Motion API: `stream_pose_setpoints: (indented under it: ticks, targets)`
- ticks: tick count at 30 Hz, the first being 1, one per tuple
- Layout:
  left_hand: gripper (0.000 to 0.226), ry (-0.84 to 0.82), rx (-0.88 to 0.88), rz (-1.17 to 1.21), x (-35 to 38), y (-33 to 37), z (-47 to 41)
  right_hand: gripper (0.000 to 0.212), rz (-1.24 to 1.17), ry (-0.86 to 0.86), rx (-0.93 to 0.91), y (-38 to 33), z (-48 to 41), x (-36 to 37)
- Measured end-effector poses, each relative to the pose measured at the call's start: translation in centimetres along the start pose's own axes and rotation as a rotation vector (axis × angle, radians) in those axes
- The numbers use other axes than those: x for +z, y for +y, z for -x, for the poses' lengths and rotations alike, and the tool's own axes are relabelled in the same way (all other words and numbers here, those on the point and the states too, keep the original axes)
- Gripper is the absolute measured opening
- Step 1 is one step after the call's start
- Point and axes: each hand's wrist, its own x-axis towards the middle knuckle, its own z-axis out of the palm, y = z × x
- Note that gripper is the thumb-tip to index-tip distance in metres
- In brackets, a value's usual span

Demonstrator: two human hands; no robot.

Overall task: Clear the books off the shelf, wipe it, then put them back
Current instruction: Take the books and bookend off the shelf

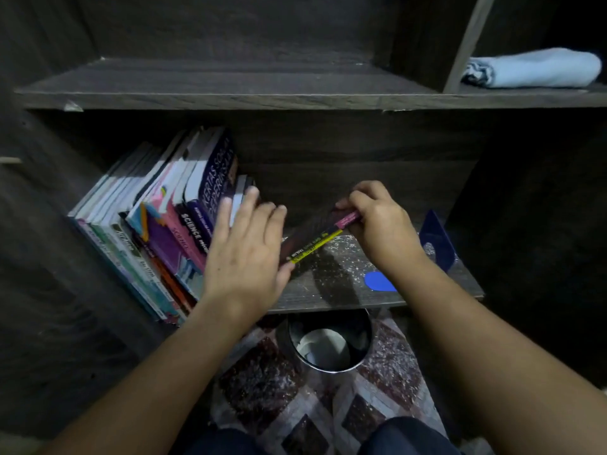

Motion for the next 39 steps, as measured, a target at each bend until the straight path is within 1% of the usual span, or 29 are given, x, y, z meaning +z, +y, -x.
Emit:
stream_pose_setpoints:
  ticks: [1, 3, 5, 6, 7, 8, 10, 11, 12, 13, 14, 17, 19, 21, 23, 26, 30, 33, 35, 36, 37, 38, 39]
  targets:
    - [0.083, -0.029, 0.031, 0.054, 0.4, 0.6, -0.1, 0.029, -0.054, 0.005, 0.032, 0.1, 0.6, -0.6]
    - [0.074, -0.059, 0.036, 0.14, 0.6, 1.7, -0.4, 0.031, -0.125, 0.007, 0.07, 0.3, 1.9, -1.8]
    - [0.054, -0.143, 0.008, 0.187, 0.0, 2.6, -0.7, 0.029, -0.128, -0.024, 0.102, 0.2, 3.2, -3.1]
    - [0.044, -0.197, -0.001, 0.216, -0.3, 3.0, -0.9, 0.026, -0.1, -0.067, 0.132, 0.2, 3.8, -3.7]
    - [0.039, -0.237, 0.014, 0.229, -0.4, 3.3, -1.0, 0.024, -0.027, -0.132, 0.17, 0.2, 4.4, -4.3]
    - [0.036, -0.262, 0.045, 0.229, -0.5, 3.7, -1.1, 0.024, 0.112, -0.18, 0.199, 0.1, 5.1, -4.8]
    - [0.033, -0.291, 0.11, 0.218, -0.8, 4.6, -1.4, 0.028, 0.441, -0.151, 0.166, -0.2, 6.4, -5.2]
    - [0.03, -0.304, 0.149, 0.212, -1.2, 5.3, -1.5, 0.027, 0.541, -0.12, 0.141, -0.5, 7.1, -5.4]
    - [0.026, -0.314, 0.191, 0.203, -1.6, 6.1, -1.6, 0.024, 0.588, -0.088, 0.107, -0.9, 7.9, -5.4]
    - [0.023, -0.317, 0.234, 0.196, -2.1, 7.0, -1.6, 0.023, 0.598, -0.116, 0.087, -1.2, 8.6, -5.5]
    - [0.021, -0.309, 0.28, 0.196, -2.7, 8.0, -1.6, 0.021, 0.561, -0.148, 0.083, -1.2, 9.4, -5.6]
    - [0.019, -0.267, 0.41, 0.2, -4.0, 11.2, -1.4, 0.019, 0.532, -0.238, 0.22, 0.7, 11.6, -7.0]
    - [0.025, -0.246, 0.475, 0.17, -4.6, 13.5, -1.1, 0.021, 0.496, -0.279, 0.29, 2.5, 13.6, -8.5]
    - [0.033, -0.252, 0.514, 0.135, -4.9, 15.9, -0.8, 0.025, 0.437, -0.356, 0.35, 4.0, 16.0, -10.0]
    - [0.035, -0.285, 0.567, 0.133, -4.8, 18.8, -0.3, 0.025, 0.378, -0.41, 0.419, 5.3, 18.7, -11.4]
    - [0.026, -0.366, 0.663, 0.214, -4.4, 24.0, 1.4, 0.022, 0.29, -0.509, 0.576, 7.6, 22.7, -13.0]
    - [0.022, -0.479, 0.775, 0.275, -3.7, 31.6, 3.8, 0.02, 0.144, -0.643, 0.783, 11.5, 28.0, -15.1]
    - [0.021, -0.545, 0.857, 0.264, -2.7, 36.6, 5.5, 0.008, 0.117, -0.724, 0.862, 14.4, 32.3, -15.8]
    - [0.024, -0.617, 0.919, 0.211, -1.9, 39.4, 6.8, 0.02, 0.096, -0.744, 0.914, 16.2, 35.4, -15.1]
    - [0.025, -0.629, 0.957, 0.19, -1.6, 40.6, 7.2, 0.018, 0.1, -0.745, 0.934, 16.9, 36.9, -14.4]
    - [0.026, -0.612, 1.008, 0.17, -1.3, 41.6, 7.6, 0.015, 0.118, -0.738, 0.944, 17.7, 38.4, -13.6]
    - [0.027, -0.575, 1.07, 0.17, -0.9, 42.3, 7.7, 0.016, 0.15, -0.739, 0.95, 18.3, 39.8, -12.8]
    - [0.028, -0.495, 1.142, 0.219, -0.3, 42.9, 7.7, 0.02, 0.192, -0.74, 0.954, 18.9, 41.0, -12.0]
